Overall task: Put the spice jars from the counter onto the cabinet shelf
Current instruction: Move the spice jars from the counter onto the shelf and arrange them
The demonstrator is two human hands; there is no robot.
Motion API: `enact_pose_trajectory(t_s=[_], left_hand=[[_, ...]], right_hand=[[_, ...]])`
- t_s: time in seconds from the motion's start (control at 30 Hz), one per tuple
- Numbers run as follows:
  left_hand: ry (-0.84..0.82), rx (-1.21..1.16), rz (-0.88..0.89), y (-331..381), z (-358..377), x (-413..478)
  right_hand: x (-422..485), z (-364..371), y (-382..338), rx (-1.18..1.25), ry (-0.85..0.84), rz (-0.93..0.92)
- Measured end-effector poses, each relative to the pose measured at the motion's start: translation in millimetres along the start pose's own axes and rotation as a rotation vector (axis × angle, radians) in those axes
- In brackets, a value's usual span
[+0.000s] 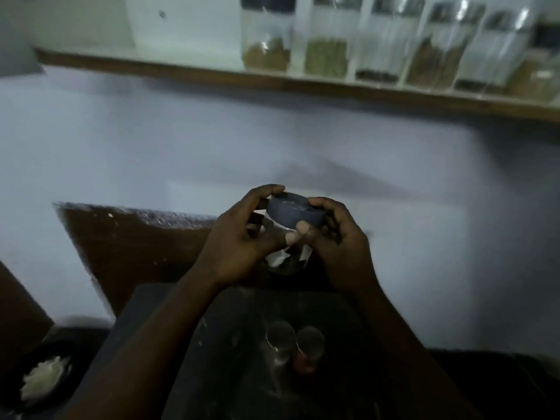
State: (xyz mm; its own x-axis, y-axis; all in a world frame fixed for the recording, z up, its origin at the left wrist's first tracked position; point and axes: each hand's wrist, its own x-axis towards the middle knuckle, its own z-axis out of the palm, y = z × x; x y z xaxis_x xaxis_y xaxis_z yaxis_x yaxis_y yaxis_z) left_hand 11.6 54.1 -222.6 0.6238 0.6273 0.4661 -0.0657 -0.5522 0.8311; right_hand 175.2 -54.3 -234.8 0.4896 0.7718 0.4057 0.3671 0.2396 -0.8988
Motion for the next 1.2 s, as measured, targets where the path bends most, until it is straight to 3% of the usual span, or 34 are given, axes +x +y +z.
enact_pose_trajectory(t_s=[0.13,0.33,0.6,0.8,0.9,1.0,1.13,1.2], left_hand=[[0.113,0.049,0.137,37.3,-75.4,29.3],[0.169,0.085,0.263,85.2,-146.0,64.6],[0.228,0.019,0.257,112.4,-210.1,129.2],[0.239,0.219,0.143,90.3,-232.2,177.5],[0.248,0.341,0.118,82.0,-229.0,191.4],[0.151,0.491,0.077,81.0,-220.7,203.2],[0.121,0.536,0.037,80.2,-205.3,214.9],[0.148,0.575,0.022,78.1,-197.0,215.4]], right_hand=[[40.4,47.8,-76.2,-0.084,0.015,-0.193],[85.1,91.4,-155.4,-0.109,0.066,-0.311],[157.2,130.0,-225.3,-0.265,0.105,-0.383],[206.9,155.5,-231.0,-0.632,0.081,-0.426],[217.3,161.7,-227.3,-0.763,0.187,-0.476],[223.0,163.9,-222.1,-0.91,0.218,-0.444],[217.6,156.7,-216.2,-0.84,0.167,-0.42],[205.8,146.7,-211.2,-0.776,0.199,-0.514]])
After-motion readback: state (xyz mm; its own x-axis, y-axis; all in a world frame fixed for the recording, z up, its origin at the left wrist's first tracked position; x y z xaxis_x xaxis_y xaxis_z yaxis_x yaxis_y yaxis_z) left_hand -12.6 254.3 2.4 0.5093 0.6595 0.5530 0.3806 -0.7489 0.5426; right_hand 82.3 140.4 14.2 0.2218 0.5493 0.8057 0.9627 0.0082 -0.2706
